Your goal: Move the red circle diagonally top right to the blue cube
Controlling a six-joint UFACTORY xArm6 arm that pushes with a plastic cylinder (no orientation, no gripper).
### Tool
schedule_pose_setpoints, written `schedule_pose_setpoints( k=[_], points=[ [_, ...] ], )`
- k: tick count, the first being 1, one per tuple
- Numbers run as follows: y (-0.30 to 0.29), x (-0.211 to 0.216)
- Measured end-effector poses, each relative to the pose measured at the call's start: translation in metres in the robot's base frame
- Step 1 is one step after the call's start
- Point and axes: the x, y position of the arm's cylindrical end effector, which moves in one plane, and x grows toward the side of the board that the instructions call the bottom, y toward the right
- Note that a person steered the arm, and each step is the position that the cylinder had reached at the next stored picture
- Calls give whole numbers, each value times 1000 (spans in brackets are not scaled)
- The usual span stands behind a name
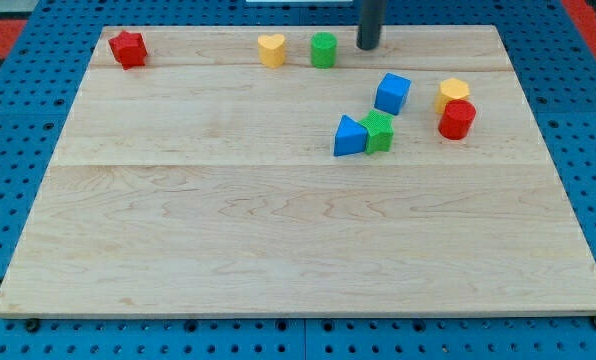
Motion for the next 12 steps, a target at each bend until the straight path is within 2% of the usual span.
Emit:
schedule_pose_setpoints(
  k=[1, 2, 3, 4, 5, 6, 7, 8, 9, 10, 12],
  points=[
    [-56, -2],
    [-49, 67],
    [-29, 104],
    [-41, 92],
    [-73, 107],
    [-117, 150],
    [-191, 188],
    [-134, 274],
    [-53, 317],
    [30, 311],
    [119, 262]
  ],
)
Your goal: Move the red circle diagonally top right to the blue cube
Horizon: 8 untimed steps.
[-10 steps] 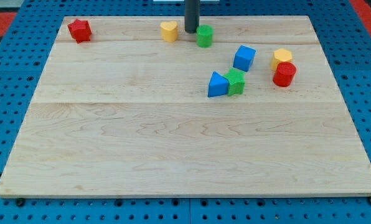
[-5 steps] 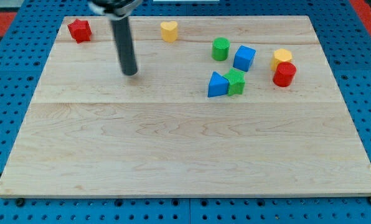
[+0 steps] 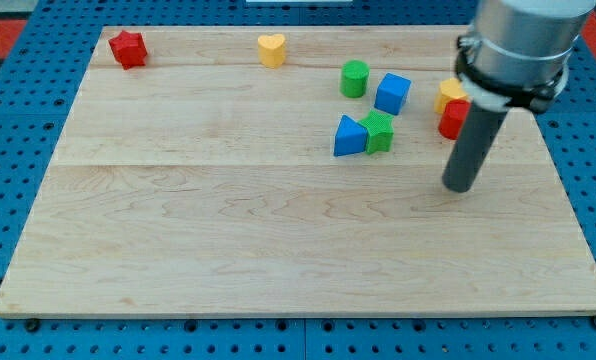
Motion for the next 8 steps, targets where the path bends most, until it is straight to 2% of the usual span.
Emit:
schedule_pose_setpoints(
  k=[2, 3, 4, 5, 6, 8],
  points=[
    [16, -82],
    [-25, -121],
    [-40, -127],
    [-48, -107],
    [-45, -117],
    [-42, -170]
  ],
)
